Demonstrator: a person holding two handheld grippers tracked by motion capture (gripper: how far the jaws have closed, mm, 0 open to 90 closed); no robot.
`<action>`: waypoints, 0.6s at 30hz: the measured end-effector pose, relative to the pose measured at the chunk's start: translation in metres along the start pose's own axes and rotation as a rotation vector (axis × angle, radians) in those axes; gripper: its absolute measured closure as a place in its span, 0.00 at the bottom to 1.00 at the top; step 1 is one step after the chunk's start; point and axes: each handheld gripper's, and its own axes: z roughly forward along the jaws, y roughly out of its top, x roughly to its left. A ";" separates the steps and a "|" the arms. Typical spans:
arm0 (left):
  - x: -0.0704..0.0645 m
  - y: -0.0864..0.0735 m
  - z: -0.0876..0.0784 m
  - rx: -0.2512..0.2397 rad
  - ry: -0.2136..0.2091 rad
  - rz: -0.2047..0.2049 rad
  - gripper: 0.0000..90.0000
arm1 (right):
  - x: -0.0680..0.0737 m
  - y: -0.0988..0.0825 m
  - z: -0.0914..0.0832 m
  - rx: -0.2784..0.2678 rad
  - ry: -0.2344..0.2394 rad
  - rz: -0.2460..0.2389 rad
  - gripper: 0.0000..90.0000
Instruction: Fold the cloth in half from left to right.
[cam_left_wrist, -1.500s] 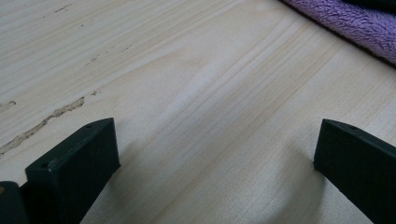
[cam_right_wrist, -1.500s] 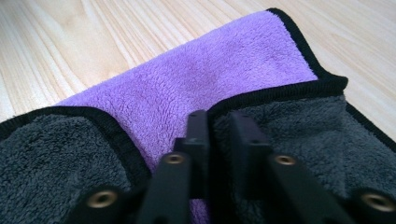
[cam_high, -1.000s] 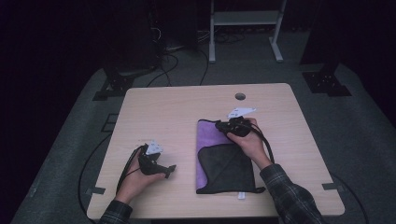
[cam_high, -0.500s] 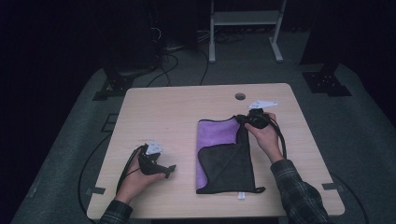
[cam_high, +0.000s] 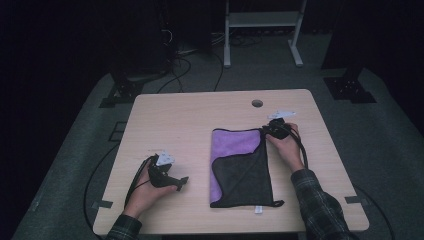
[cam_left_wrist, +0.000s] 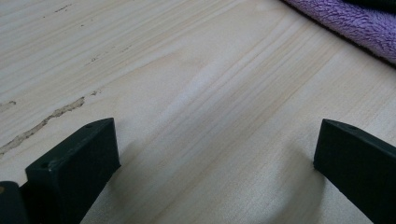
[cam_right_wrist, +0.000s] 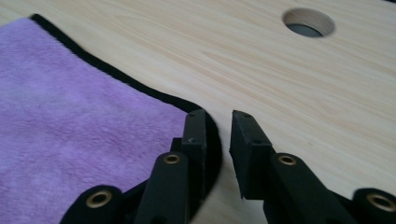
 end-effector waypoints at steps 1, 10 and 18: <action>0.000 0.000 0.000 0.000 0.000 0.000 0.00 | -0.002 -0.001 -0.001 0.002 -0.009 0.008 0.82; 0.000 0.000 0.000 0.000 0.000 0.000 0.00 | -0.007 0.003 -0.026 -0.054 0.004 0.040 0.78; 0.000 0.000 0.000 0.000 0.000 0.000 0.00 | 0.023 0.005 -0.048 -0.068 0.128 0.000 0.71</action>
